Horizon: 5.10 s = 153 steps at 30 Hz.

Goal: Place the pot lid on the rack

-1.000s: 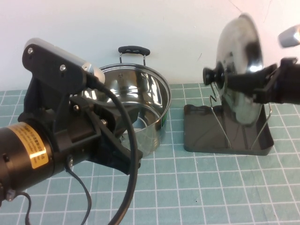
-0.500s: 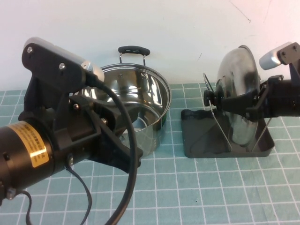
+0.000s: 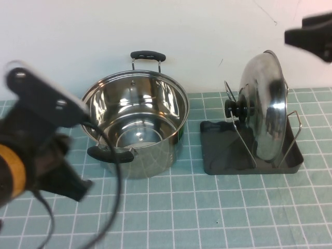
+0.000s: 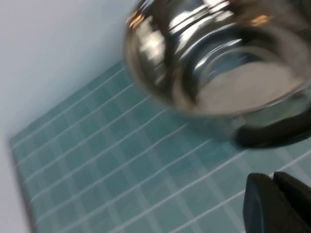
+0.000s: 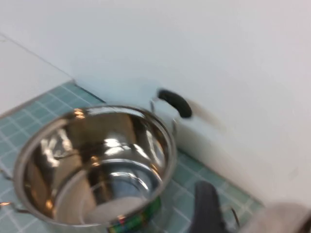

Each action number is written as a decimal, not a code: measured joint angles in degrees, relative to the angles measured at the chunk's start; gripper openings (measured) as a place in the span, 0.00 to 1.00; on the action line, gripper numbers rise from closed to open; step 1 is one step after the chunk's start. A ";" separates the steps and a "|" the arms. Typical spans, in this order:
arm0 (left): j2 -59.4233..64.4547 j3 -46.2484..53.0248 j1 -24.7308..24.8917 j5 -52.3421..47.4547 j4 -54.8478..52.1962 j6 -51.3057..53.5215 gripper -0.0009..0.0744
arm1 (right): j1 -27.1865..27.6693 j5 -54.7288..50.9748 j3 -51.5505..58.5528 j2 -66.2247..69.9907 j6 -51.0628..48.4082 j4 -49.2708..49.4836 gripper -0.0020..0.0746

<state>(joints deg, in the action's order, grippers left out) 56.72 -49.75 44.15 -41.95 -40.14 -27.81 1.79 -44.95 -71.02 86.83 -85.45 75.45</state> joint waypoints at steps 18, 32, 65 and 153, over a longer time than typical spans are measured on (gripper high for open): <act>-26.26 3.95 0.00 -1.46 6.44 -13.03 0.01 | -1.90 -24.61 0.52 -22.92 20.19 -52.90 0.03; -35.15 33.31 0.00 29.76 7.35 -11.91 0.01 | -1.90 3.21 40.73 -57.26 28.41 -53.75 0.03; -40.89 38.82 -4.57 29.83 6.72 -14.93 0.01 | -1.90 2.63 49.83 -68.36 28.77 -45.78 0.03; -57.47 50.84 -42.51 24.04 40.14 20.53 0.01 | 2.58 26.20 72.56 -87.59 72.78 -78.55 0.02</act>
<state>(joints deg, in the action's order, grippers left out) -0.75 1.08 1.64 -17.91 0.00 -7.29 4.37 -18.74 1.54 -0.76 -12.67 -3.10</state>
